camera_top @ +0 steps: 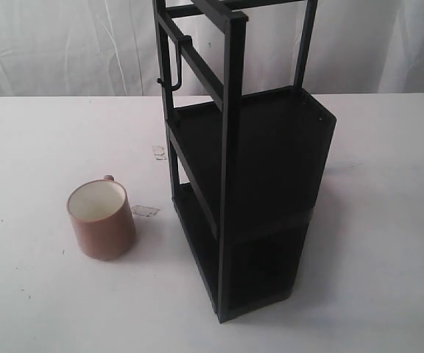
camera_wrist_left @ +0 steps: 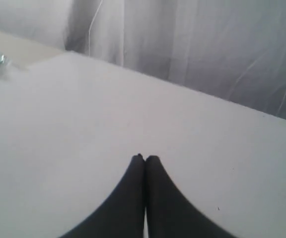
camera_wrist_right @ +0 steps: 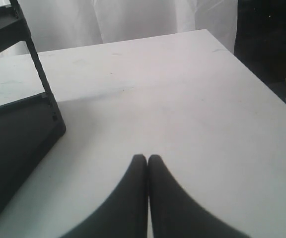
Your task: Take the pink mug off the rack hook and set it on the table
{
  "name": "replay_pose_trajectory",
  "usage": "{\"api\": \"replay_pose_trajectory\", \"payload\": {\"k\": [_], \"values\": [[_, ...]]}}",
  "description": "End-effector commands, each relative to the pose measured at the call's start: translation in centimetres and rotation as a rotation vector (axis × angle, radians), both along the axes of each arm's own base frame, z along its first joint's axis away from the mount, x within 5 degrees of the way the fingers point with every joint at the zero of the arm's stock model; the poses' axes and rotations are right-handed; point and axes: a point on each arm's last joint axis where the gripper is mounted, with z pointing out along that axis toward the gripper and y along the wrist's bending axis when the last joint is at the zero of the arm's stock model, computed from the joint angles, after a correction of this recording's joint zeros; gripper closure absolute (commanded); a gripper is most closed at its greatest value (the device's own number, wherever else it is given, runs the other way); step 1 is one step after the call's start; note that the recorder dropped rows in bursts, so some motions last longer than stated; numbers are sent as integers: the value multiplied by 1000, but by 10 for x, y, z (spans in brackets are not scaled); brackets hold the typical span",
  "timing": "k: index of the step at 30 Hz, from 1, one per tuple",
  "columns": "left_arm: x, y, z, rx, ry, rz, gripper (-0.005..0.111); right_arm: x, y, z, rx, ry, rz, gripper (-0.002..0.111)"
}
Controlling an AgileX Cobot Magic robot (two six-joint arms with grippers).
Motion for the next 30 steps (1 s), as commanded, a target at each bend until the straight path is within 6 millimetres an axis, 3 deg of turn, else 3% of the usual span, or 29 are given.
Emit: {"api": "replay_pose_trajectory", "payload": {"k": [1, 4, 9, 12, 20, 30], "values": [[2, 3, -28, -166, -4, 71, 107, 0, 0, 0, -16, -6, 8, 108], [3, 1, -28, -166, -39, 47, 107, 0, 0, 0, -16, -6, 8, 108], [1, -11, 2, 97, -189, -142, 107, 0, 0, 0, -16, -6, 8, 108], [-1, -17, 8, 148, -242, -198, 107, 0, 0, 0, -16, -6, 8, 108], [3, -10, -26, 112, -110, -130, 107, 0, 0, 0, -16, -6, 8, 108], [3, -10, -26, 114, -110, -132, 107, 0, 0, 0, -14, -6, 8, 108]]}}
